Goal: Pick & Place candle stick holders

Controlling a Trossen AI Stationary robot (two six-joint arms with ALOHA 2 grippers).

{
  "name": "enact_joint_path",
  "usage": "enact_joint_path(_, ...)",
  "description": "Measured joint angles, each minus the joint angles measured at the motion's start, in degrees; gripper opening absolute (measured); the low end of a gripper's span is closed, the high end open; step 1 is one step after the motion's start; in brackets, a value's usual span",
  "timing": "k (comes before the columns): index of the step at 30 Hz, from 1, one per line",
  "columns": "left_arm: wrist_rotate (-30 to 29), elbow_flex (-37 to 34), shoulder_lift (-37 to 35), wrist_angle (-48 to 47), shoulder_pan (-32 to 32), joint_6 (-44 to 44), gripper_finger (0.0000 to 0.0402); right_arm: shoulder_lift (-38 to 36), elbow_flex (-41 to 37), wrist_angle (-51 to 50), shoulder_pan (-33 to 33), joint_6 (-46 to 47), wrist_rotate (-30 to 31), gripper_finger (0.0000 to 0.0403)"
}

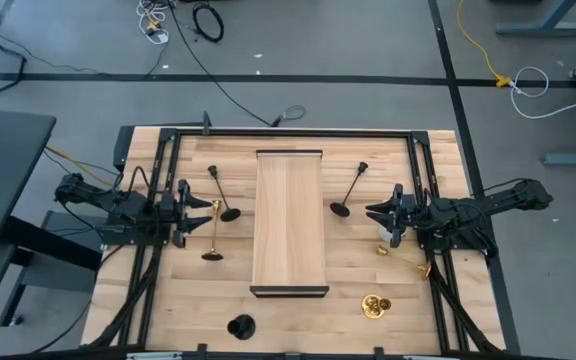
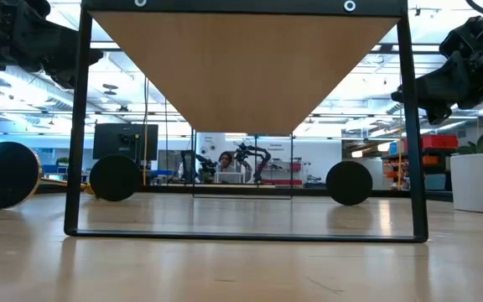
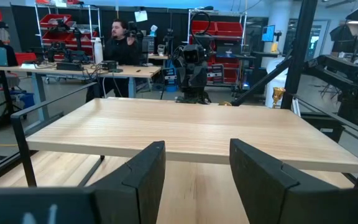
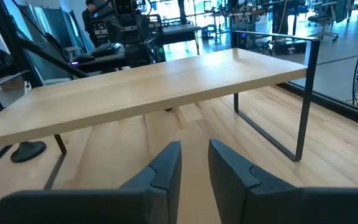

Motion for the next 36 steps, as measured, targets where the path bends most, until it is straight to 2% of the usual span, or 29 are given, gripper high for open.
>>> enact_joint_path(26, -1.8, 0.0, -0.02, 0.44, 0.02, 0.02, 0.0181, 0.0, -0.01, 0.11, 0.01, -0.03, 0.04, 0.0082)
enact_joint_path(36, -1.96, 0.01, -0.02, 0.44, 0.0, 0.02, 0.0181, 0.0, -0.01, 9.52, -0.01, -2.1, 3.04, 0.0082)
